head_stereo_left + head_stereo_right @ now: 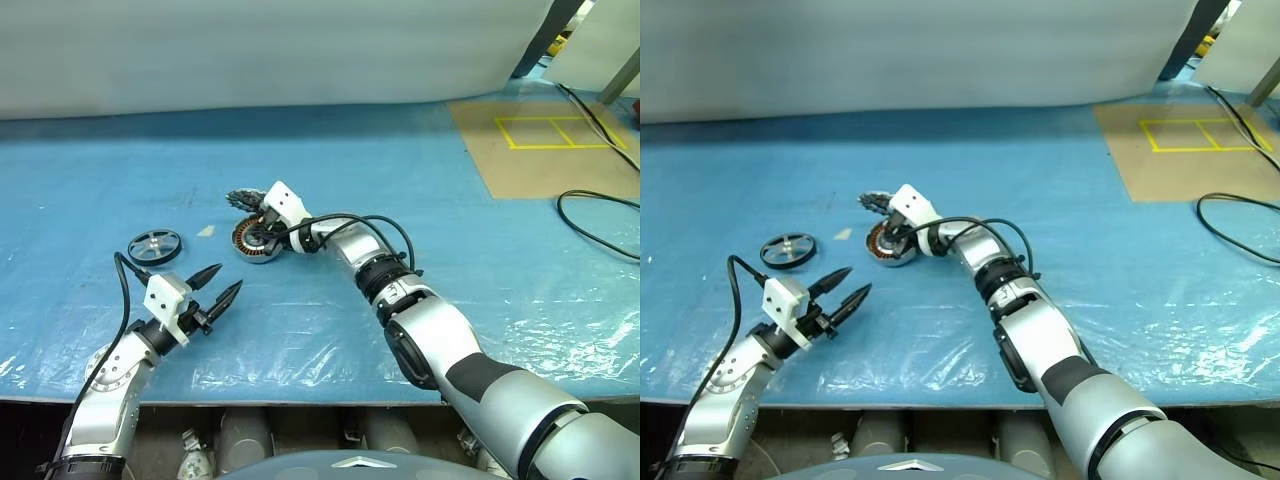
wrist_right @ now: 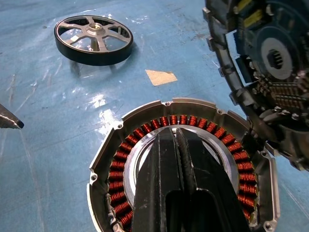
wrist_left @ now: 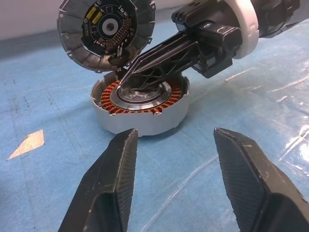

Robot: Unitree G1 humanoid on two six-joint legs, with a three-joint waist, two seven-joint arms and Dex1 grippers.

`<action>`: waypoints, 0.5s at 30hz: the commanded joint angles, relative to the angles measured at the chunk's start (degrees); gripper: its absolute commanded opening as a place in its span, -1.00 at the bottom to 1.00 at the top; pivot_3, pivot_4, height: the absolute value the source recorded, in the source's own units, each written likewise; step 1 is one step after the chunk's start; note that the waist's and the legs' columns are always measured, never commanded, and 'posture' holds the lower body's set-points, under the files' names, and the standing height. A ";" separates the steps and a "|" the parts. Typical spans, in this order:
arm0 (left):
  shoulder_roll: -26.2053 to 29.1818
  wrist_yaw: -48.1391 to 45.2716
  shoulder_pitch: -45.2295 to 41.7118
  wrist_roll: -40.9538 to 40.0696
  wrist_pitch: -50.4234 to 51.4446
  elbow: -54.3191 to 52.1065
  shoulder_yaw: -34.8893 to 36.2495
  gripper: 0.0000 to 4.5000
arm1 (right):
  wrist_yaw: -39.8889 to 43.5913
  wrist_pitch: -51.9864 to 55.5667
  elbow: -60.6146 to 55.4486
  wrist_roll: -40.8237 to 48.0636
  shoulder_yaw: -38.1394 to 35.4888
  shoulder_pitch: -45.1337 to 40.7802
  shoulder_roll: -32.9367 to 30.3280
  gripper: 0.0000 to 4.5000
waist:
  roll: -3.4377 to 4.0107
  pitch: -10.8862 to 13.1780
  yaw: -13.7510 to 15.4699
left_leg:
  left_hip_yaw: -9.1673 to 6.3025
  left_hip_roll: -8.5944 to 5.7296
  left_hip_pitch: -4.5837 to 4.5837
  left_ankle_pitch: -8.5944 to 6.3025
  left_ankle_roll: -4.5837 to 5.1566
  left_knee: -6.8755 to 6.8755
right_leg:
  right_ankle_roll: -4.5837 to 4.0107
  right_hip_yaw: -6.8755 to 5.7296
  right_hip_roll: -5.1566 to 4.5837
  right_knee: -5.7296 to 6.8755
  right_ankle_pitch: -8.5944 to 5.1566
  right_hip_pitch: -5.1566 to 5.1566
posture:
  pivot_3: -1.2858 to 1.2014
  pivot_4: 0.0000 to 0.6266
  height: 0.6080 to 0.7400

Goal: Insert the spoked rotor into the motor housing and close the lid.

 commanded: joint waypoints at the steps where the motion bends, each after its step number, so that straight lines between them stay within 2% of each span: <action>1: 0.35 -0.36 0.12 0.05 -1.83 -0.40 0.44 0.14 | -0.18 -1.61 -0.43 -0.95 0.74 0.52 0.34 -0.98 | 0.00 0.00 0.01 | 0.00 0.00 0.00 0.00 0.00 0.00 | 0.00 0.00 0.00 0.00 0.00 0.00 | 0.03 -0.52 1.00; 11: 0.20 -1.40 -0.51 0.32 -4.65 3.23 0.18 0.14 | 1.00 1.32 -0.04 -2.92 3.01 3.06 -0.74 -0.98 | 0.02 -0.03 0.00 | 0.01 0.00 0.11 0.00 0.00 0.01 | 0.00 0.01 -0.01 0.04 0.00 0.06 | 0.03 -0.52 1.00; 15: 0.30 -1.58 -0.87 0.77 -5.35 4.30 -0.26 0.14 | 3.33 8.19 -2.68 5.10 -3.60 3.64 1.74 -0.98 | 0.03 -0.03 0.06 | 0.01 0.00 0.16 -0.01 0.02 0.01 | 0.00 0.02 -0.01 0.04 0.00 0.12 | 0.03 -0.52 1.00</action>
